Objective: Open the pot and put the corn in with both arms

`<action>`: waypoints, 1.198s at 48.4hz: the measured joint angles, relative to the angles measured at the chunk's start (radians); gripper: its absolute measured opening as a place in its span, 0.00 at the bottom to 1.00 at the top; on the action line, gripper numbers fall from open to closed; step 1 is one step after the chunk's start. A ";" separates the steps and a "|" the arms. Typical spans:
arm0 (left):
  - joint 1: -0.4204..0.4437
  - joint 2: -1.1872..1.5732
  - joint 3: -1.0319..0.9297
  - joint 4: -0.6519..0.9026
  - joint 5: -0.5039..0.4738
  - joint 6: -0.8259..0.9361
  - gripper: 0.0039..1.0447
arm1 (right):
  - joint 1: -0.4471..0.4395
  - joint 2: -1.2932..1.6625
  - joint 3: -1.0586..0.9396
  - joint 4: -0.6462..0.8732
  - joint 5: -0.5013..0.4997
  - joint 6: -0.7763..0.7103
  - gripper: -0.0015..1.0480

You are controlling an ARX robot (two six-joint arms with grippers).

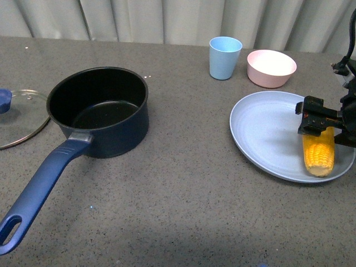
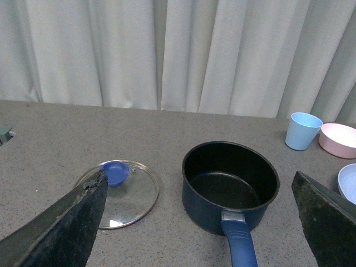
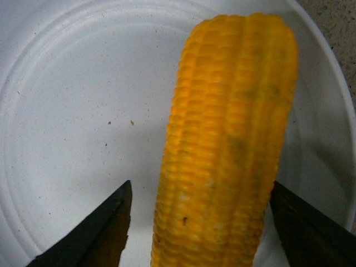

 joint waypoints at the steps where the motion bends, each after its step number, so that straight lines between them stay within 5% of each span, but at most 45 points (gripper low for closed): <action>1: 0.000 0.000 0.000 0.000 0.000 0.000 0.94 | 0.001 0.000 0.002 0.000 0.000 0.000 0.62; 8: 0.000 0.000 0.000 0.000 0.000 0.000 0.94 | 0.003 -0.002 0.006 -0.001 -0.002 0.002 0.37; 27: 0.000 0.000 0.000 0.000 0.000 0.000 0.94 | 0.019 -0.084 0.006 0.000 -0.047 0.026 0.11; 47: 0.000 0.000 0.000 0.000 0.000 0.000 0.94 | 0.261 -0.080 0.328 -0.069 -0.388 0.061 0.08; 58: 0.000 0.000 0.000 0.000 0.000 0.000 0.94 | 0.375 0.109 0.612 -0.121 -0.472 0.149 0.07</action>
